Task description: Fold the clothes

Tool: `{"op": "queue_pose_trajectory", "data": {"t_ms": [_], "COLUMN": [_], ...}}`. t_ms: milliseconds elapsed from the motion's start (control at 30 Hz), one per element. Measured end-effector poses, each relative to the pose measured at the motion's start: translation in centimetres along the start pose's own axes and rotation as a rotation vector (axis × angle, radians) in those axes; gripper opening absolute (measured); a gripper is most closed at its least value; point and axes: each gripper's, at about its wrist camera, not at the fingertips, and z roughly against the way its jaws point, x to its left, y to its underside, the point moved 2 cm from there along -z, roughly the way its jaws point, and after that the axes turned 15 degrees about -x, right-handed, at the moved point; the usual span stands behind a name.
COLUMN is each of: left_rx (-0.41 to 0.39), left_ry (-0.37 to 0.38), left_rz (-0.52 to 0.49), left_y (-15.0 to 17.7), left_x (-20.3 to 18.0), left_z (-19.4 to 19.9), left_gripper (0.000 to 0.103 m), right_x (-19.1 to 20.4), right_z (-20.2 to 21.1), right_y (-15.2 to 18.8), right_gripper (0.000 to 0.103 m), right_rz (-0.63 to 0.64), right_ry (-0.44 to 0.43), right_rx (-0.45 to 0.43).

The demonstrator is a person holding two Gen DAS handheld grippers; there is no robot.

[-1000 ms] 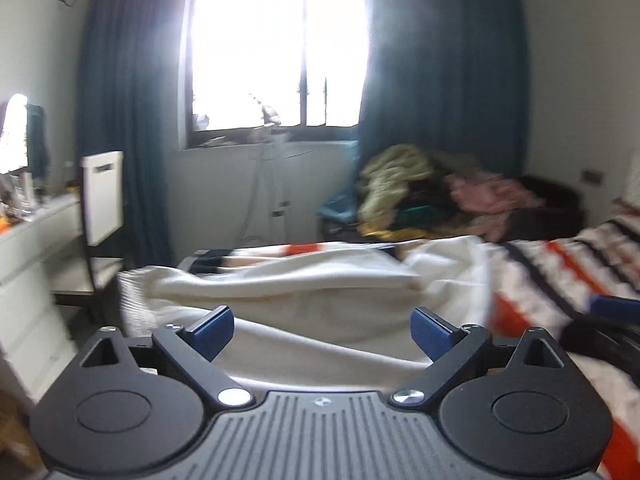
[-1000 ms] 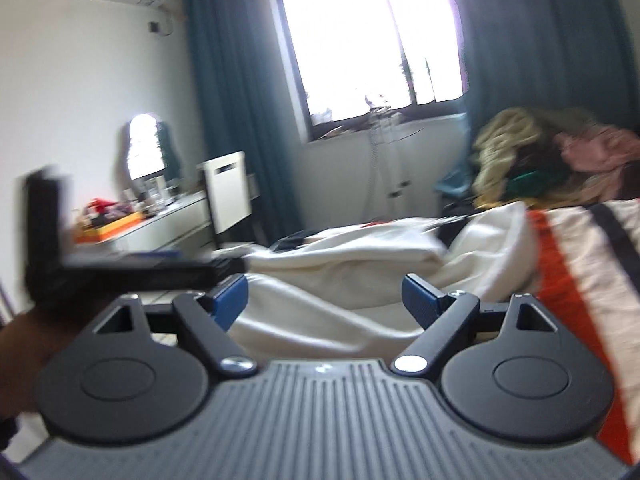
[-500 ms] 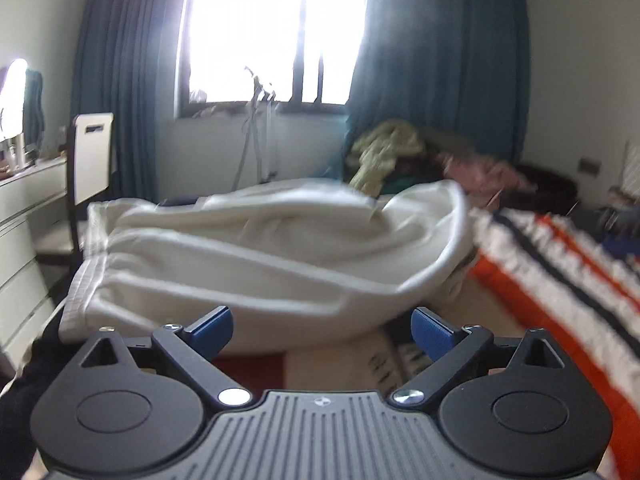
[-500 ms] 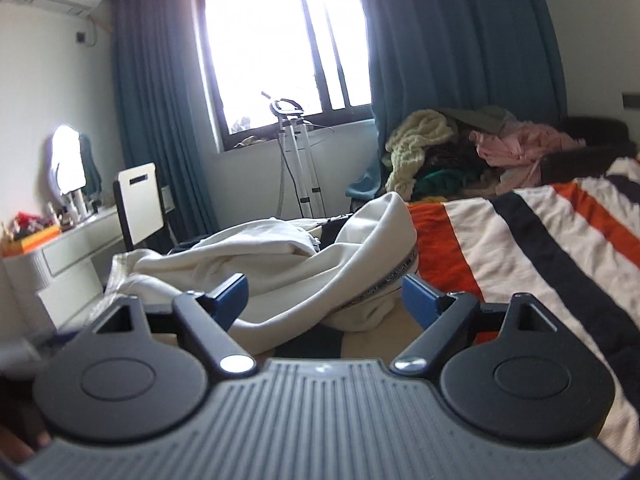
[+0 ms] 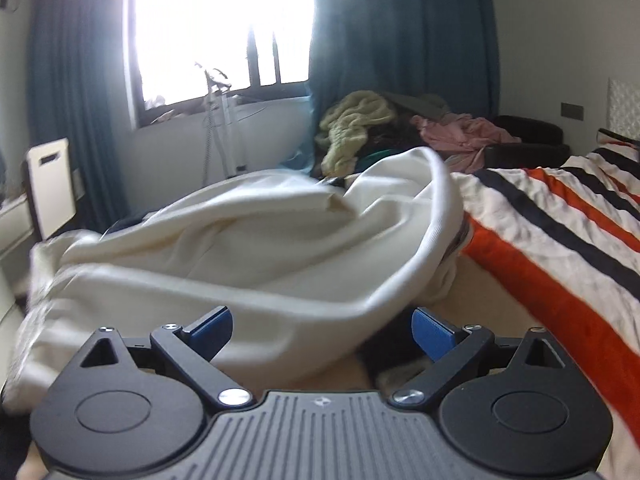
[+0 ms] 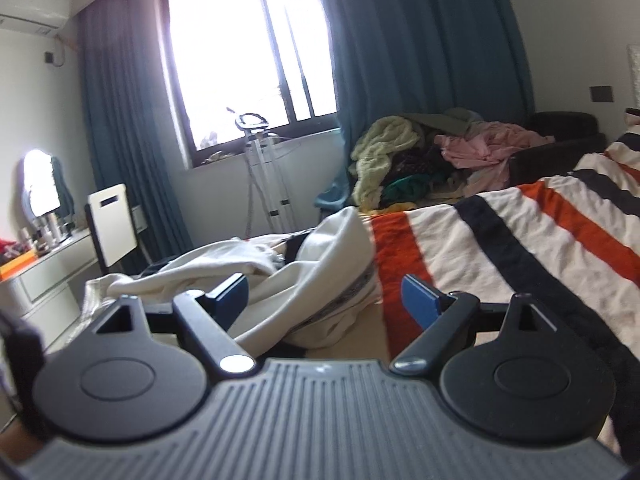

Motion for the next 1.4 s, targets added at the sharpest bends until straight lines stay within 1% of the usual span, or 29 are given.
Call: {"op": "queue_pose_trajectory", "data": {"t_ms": [100,200,300,400,433,500,567,600,633,667,700,733,767,800,900,1000,1067,1167,1333,1400], "left_rx": [-0.048,-0.067,-0.050,-0.031,-0.022,0.003,0.057,0.078,0.100,0.114,0.121,0.128,0.129,0.131,0.090,0.032,-0.016,-0.039,-0.075,-0.056], "left_ry": [0.059,0.055,0.092,0.105,0.110,0.127,0.146,0.138,0.129,0.121,0.124,0.129,0.129,0.129,0.162,0.200,0.217,0.238,0.282,0.295], "left_rz": [-0.048,-0.114,-0.095,-0.088,-0.090,-0.093,-0.100,-0.110,-0.121,-0.126,-0.116,-0.105,-0.107,-0.110,-0.144,-0.136,-0.156,-0.113,-0.133,-0.094], "left_y": [-1.6,-2.9,-4.0,-4.8,-5.0,-5.2,-4.9,-4.7,-4.4,-4.2,-4.0,-3.8,-3.9,-3.9,-5.4,-7.6,-8.9,-9.8,-8.7,-7.0], "left_x": [-2.7,-5.6,-7.8,-9.6,-10.2,-11.3,-12.2,-12.5,-12.9,-13.0,-12.9,-12.7,-12.5,-12.4,-12.5,-11.5,-10.6,-8.1,-4.7,-3.0], "left_z": [-3.6,-7.6,-11.4,-15.2,-16.4,-18.8,-20.8,-21.6,-22.4,-22.9,-23.0,-23.1,-22.8,-22.6,-20.7,-16.8,-13.8,-9.3,-0.6,2.5], "left_gripper": [0.098,0.098,0.098,0.098,0.096,0.088,0.072,0.068,0.057,0.044,0.036,0.017,0.006,0.005,0.003,0.002,0.002,0.002,0.002,0.002], "right_x": [-1.6,-3.9,-6.0,-7.4,-7.8,-8.8,-9.6,-10.0,-10.4,-10.4,-10.5,-10.6,-10.5,-10.4,-10.1,-10.0,-9.9,-9.6,-8.9,-8.4], "right_z": [-0.8,-2.0,-2.7,-3.3,-3.7,-4.4,-5.1,-5.4,-5.7,-6.0,-6.2,-6.4,-6.5,-6.6,-6.6,-6.4,-6.2,-5.8,-4.8,-4.3], "right_y": [0.5,1.6,2.4,2.7,2.8,3.5,4.2,4.6,5.0,5.3,5.5,5.7,5.7,5.8,5.7,5.6,5.5,5.2,4.7,4.6], "right_gripper": [0.086,0.086,0.086,0.086,0.086,0.086,0.086,0.086,0.086,0.086,0.086,0.086,0.086,0.086,0.086,0.086,0.086,0.086,0.086,0.086], "right_rz": [0.013,-0.057,-0.151,-0.207,-0.214,-0.238,-0.272,-0.291,-0.308,-0.314,-0.321,-0.325,-0.323,-0.320,-0.302,-0.288,-0.283,-0.261,-0.222,-0.207], "right_ry": [0.060,0.139,0.187,0.206,0.219,0.249,0.275,0.286,0.295,0.296,0.296,0.295,0.292,0.288,0.280,0.284,0.283,0.280,0.284,0.269], "right_rx": [0.047,0.105,0.133,0.127,0.127,0.130,0.142,0.150,0.157,0.163,0.169,0.174,0.173,0.171,0.161,0.155,0.151,0.138,0.119,0.120]}}
